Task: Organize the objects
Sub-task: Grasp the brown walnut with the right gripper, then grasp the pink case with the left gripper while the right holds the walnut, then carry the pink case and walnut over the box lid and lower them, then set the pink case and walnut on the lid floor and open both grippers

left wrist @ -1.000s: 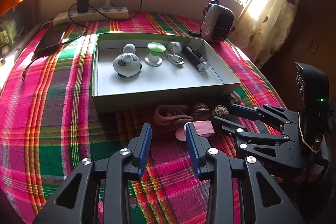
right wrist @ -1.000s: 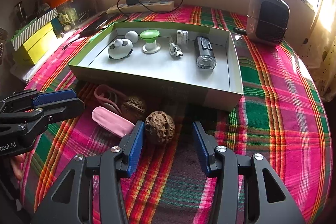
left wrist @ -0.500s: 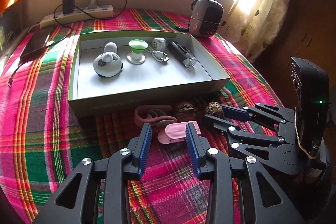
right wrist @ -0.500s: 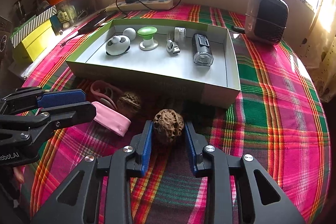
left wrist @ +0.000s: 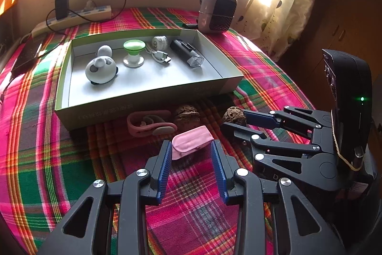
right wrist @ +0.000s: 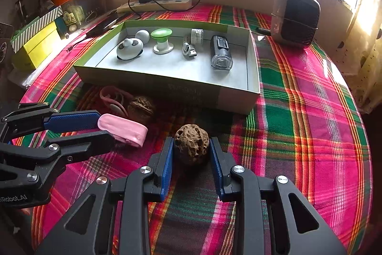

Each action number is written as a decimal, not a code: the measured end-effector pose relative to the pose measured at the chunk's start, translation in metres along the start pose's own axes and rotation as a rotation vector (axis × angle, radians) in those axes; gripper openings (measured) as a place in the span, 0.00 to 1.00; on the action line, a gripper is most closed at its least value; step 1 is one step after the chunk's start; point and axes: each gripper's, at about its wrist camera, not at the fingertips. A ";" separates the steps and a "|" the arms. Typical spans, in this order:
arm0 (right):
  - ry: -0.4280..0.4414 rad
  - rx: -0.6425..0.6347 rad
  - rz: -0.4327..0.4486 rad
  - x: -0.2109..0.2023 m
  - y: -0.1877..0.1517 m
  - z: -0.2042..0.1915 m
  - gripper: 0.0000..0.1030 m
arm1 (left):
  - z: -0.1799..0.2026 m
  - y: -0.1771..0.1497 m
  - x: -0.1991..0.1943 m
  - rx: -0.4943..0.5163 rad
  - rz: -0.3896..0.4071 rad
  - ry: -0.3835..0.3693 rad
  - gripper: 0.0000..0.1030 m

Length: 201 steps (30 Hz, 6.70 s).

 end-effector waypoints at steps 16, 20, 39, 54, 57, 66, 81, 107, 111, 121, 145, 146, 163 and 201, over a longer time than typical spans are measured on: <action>-0.006 0.025 0.000 -0.005 -0.008 0.009 0.30 | 0.019 -0.011 -0.003 0.064 -0.021 -0.009 0.31; -0.001 0.025 0.001 -0.006 -0.009 0.010 0.30 | 0.013 -0.008 -0.004 0.046 -0.011 0.016 0.31; 0.002 0.027 0.012 -0.009 -0.013 0.016 0.30 | 0.028 0.007 0.023 0.097 -0.049 0.048 0.31; 0.010 0.017 0.024 -0.009 -0.013 0.018 0.30 | 0.033 0.011 0.029 0.107 -0.036 0.078 0.31; 0.010 0.014 0.025 -0.009 -0.013 0.017 0.30 | 0.033 0.010 0.029 0.111 -0.032 0.086 0.30; 0.010 0.015 0.025 -0.009 -0.013 0.018 0.30 | 0.034 0.008 0.029 0.129 -0.018 0.127 0.20; 0.010 0.015 0.025 -0.008 -0.013 0.017 0.30 | 0.032 0.008 0.029 0.117 -0.015 0.132 0.15; 0.000 0.016 0.024 -0.009 -0.014 0.016 0.30 | 0.032 0.005 0.026 0.111 -0.012 0.141 0.15; 0.005 0.017 0.027 -0.009 -0.014 0.016 0.30 | 0.032 0.003 0.024 0.115 -0.010 0.148 0.15; 0.016 0.019 0.058 -0.020 -0.008 0.013 0.30 | 0.029 0.004 0.005 0.106 0.031 0.153 0.15; 0.084 -0.037 0.113 -0.018 0.044 -0.007 0.30 | -0.024 0.038 -0.018 -0.018 0.100 0.232 0.15; 0.089 -0.041 0.112 -0.016 0.047 -0.008 0.30 | -0.027 0.040 -0.018 -0.024 0.101 0.235 0.15; 0.162 -0.070 0.061 0.030 0.091 -0.012 0.30 | -0.058 0.062 0.009 -0.090 0.072 0.272 0.15; 0.171 -0.075 -0.024 0.084 0.106 -0.013 0.30 | -0.071 0.072 0.048 -0.090 0.002 0.309 0.15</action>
Point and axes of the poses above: each gripper's, at about its wrist camera, not at the fingertips, and x roughly the way its jaws point, z to its right, y to its top, and after that the axes turned 9 degrees about y, right-handed
